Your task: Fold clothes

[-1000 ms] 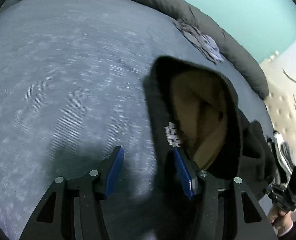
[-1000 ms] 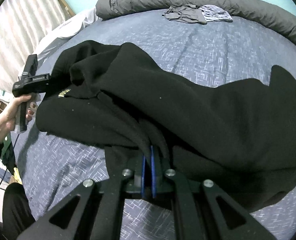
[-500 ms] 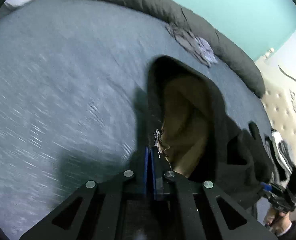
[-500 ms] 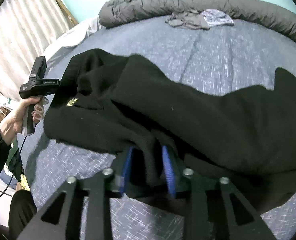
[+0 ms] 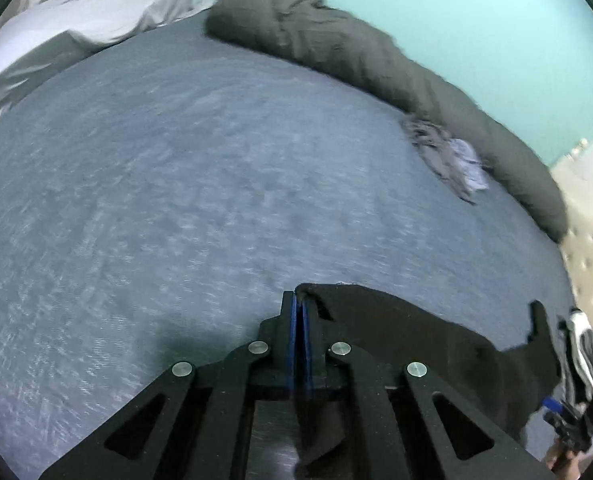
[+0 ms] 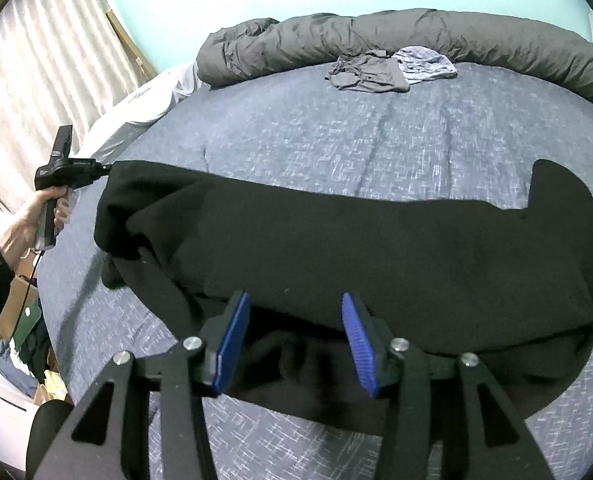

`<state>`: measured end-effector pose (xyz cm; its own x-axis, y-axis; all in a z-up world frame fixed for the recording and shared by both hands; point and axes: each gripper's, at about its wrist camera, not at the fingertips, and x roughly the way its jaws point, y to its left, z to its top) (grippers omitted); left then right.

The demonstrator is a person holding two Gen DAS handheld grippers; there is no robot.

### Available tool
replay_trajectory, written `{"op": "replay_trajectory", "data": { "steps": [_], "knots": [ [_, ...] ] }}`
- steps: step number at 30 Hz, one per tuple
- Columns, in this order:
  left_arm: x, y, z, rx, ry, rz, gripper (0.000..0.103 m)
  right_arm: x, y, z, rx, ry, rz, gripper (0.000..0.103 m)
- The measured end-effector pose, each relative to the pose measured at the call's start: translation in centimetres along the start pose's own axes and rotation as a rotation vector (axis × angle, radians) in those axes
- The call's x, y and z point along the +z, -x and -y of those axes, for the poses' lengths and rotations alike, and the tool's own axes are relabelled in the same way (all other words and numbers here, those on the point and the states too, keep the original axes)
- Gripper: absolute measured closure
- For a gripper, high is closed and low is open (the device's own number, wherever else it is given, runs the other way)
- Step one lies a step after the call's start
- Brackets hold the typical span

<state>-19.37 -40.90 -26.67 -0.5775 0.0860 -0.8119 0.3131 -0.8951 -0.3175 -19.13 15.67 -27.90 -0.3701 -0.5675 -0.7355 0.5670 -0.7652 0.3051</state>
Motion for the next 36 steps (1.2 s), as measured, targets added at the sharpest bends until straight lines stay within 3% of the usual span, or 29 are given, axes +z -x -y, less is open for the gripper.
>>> {"op": "replay_trajectory", "data": {
  "steps": [3, 6, 8, 11, 15, 18, 20, 23, 29, 33, 36],
  "knots": [
    [-0.9, -1.4, -0.8, 0.032, 0.005, -0.040, 0.096, -0.2, -0.3, -0.1, 0.002, 0.007, -0.005, 0.054],
    [-1.7, 0.2, -0.8, 0.041, 0.034, 0.025, 0.082, 0.2, -0.5, 0.0, 0.008, -0.001, 0.002, 0.054],
    [-2.3, 1.8, -0.4, 0.033, 0.022, 0.059, 0.064, 0.4, -0.4, -0.2, 0.012, 0.004, 0.011, 0.054],
    [-4.1, 3.4, 1.7, -0.065, -0.045, 0.044, 0.050, 0.3, -0.2, -0.3, 0.020, 0.008, 0.026, 0.054],
    [-7.4, 3.9, 5.5, -0.149, -0.159, -0.023, 0.045, -1.1, 0.0, -0.1, 0.046, -0.035, 0.055, 0.053],
    [-9.1, 5.2, 7.5, -0.225, -0.171, -0.020, 0.042, -2.5, 0.3, -0.4, 0.076, -0.070, 0.074, 0.053],
    [-9.8, 5.4, 8.7, -0.222, -0.192, -0.020, 0.034, -3.4, 0.5, -0.6, 0.084, -0.072, 0.083, 0.053],
    [-10.0, 4.5, 9.7, -0.174, -0.219, -0.036, 0.034, -4.7, 0.6, -0.8, 0.086, -0.070, 0.091, 0.052],
    [-9.9, 2.5, 9.1, -0.115, -0.168, -0.080, 0.035, -6.2, 0.4, 0.5, 0.128, -0.160, 0.120, 0.051],
    [-9.8, 1.6, 9.4, -0.109, -0.175, -0.079, 0.035, -6.7, 0.5, 1.4, 0.146, -0.207, 0.140, 0.051],
    [-9.7, 1.1, 9.8, -0.112, -0.173, -0.076, 0.047, -6.6, 0.6, 1.7, 0.146, -0.223, 0.148, 0.051]
  ]
}}
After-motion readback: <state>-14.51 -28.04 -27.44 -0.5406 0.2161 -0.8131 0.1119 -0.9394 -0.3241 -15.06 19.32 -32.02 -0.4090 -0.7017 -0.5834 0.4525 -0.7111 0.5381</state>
